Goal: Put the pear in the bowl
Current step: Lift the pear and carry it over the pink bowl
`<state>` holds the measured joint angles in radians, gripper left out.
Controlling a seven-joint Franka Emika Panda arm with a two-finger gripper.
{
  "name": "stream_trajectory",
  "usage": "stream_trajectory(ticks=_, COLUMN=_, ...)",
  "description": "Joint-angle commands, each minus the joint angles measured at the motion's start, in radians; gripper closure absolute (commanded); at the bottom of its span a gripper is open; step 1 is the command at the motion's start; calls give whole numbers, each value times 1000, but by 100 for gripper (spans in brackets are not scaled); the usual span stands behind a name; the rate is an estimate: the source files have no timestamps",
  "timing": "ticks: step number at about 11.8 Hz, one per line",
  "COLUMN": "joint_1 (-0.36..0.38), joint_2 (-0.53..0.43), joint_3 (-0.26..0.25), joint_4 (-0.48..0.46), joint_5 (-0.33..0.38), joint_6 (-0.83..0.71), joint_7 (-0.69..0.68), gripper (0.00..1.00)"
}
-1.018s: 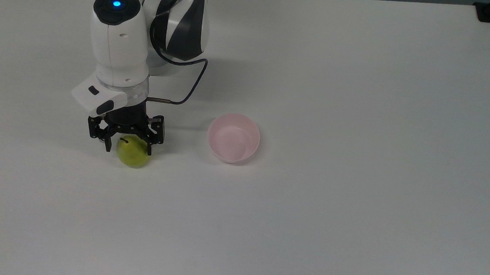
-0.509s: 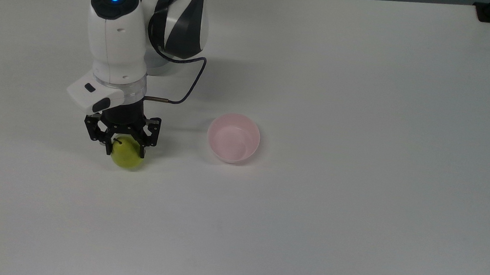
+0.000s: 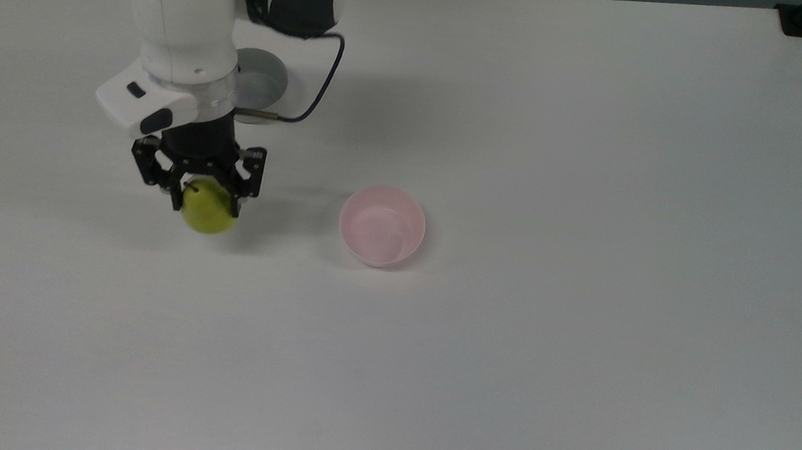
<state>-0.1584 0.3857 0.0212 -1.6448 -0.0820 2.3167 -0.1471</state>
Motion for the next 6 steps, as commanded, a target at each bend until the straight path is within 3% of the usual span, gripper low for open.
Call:
stream_trajectory(ticks=1, joint_1=89, joint_2=-59, joint_3=-4, joint_4=-15, joint_5=5, joint_6=-111, joint_7=98, gripper=50)
stream_trajectory(ticks=6, joint_1=266, joint_2=-45, joint_3=-6, joint_4=-38, joint_5=-12, joint_6=-112, joint_7=260, gripper=48)
